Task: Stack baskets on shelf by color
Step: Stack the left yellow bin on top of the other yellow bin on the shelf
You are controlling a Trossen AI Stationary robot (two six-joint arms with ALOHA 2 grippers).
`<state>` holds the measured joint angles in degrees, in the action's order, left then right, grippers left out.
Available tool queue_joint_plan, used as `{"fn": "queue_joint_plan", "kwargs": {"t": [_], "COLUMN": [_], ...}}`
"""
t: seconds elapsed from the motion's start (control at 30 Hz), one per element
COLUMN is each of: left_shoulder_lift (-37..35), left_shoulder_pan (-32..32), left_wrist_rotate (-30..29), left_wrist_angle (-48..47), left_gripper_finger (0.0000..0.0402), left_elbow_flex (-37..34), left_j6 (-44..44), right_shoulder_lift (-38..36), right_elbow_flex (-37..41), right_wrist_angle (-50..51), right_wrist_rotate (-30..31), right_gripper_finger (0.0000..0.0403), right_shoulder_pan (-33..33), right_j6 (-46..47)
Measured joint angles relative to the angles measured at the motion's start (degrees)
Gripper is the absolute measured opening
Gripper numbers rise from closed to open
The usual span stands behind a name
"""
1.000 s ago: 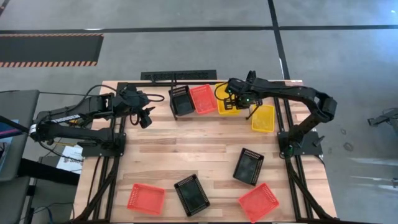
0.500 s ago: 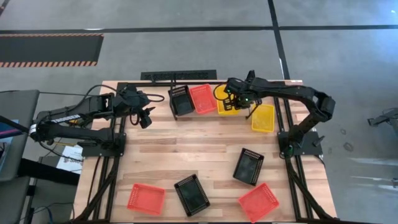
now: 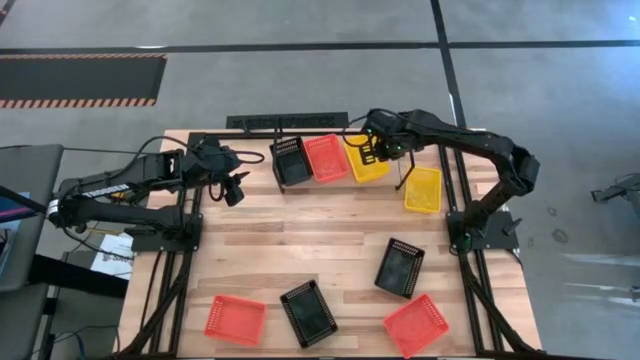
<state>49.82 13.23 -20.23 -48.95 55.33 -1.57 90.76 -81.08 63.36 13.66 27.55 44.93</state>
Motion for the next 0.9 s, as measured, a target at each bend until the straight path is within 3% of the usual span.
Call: {"fn": "queue_joint_plan", "kwargs": {"t": [0.33, 0.57, 0.67, 0.77, 0.9], "left_shoulder_lift": [0.0, 0.0, 0.0, 0.0, 0.0], "left_shoulder_pan": [0.0, 0.0, 0.0, 0.0, 0.0], "left_wrist_rotate": [0.0, 0.0, 0.0, 0.1, 0.3], "left_wrist_angle": [0.0, 0.0, 0.0, 0.0, 0.0], "left_gripper_finger": [0.0146, 0.0146, 0.0146, 0.0146, 0.0146], "left_elbow_flex": [0.0, 0.0, 0.0, 0.0, 0.0], "left_j6": [0.3, 0.3, 0.3, 0.3, -0.3], "right_shoulder_lift": [0.0, -0.1, -0.1, 0.4, 4.0], "right_elbow_flex": [-0.2, -0.3, -0.3, -0.6, -5.8], "right_wrist_angle": [-1.2, -10.7, -17.1, -23.0, -22.2], "right_wrist_rotate": [0.4, -0.4, -3.1, -9.6, -12.5], "right_gripper_finger": [0.0076, 0.0011, 0.0009, 0.0004, 0.0003], "right_shoulder_pan": [0.3, 3.1, 5.2, 7.7, 9.3], "right_j6": [0.0, -5.8, -8.7, -10.8, -15.4]}}
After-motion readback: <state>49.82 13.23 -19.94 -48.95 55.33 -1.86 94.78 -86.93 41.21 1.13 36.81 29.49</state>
